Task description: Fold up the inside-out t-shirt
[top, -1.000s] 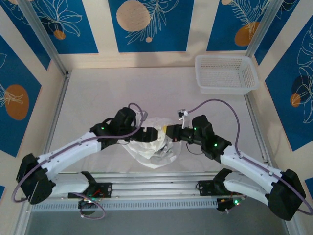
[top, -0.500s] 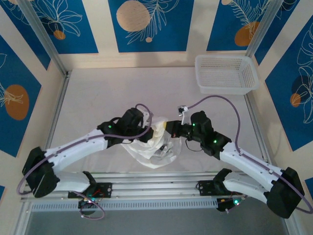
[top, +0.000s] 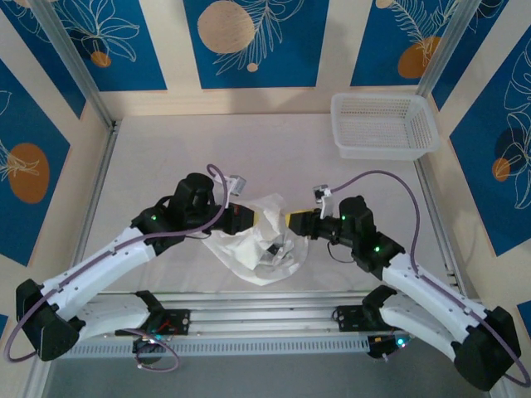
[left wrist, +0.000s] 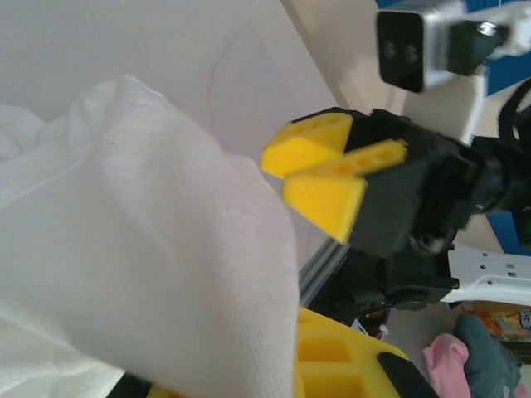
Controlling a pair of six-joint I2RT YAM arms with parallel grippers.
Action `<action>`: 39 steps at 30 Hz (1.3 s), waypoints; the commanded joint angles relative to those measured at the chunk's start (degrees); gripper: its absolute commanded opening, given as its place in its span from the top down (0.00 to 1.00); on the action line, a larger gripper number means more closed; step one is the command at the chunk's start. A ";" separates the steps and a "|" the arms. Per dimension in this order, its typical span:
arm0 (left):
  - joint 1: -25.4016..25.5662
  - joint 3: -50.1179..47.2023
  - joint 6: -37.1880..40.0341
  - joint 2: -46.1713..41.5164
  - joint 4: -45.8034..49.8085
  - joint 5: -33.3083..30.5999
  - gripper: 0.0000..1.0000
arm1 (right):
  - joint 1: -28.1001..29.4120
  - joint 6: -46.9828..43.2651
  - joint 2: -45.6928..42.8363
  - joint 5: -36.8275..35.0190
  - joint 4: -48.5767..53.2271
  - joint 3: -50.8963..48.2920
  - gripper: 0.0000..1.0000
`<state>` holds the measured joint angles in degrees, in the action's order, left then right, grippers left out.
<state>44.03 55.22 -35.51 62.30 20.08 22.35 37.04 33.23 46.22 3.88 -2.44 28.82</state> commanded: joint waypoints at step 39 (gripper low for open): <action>-11.75 -2.98 20.10 -13.03 13.18 -4.17 0.40 | 2.43 5.85 12.16 15.51 -14.17 7.76 1.00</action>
<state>30.39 51.68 -21.39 51.96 30.13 17.72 39.66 36.32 58.02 18.09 -15.66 35.88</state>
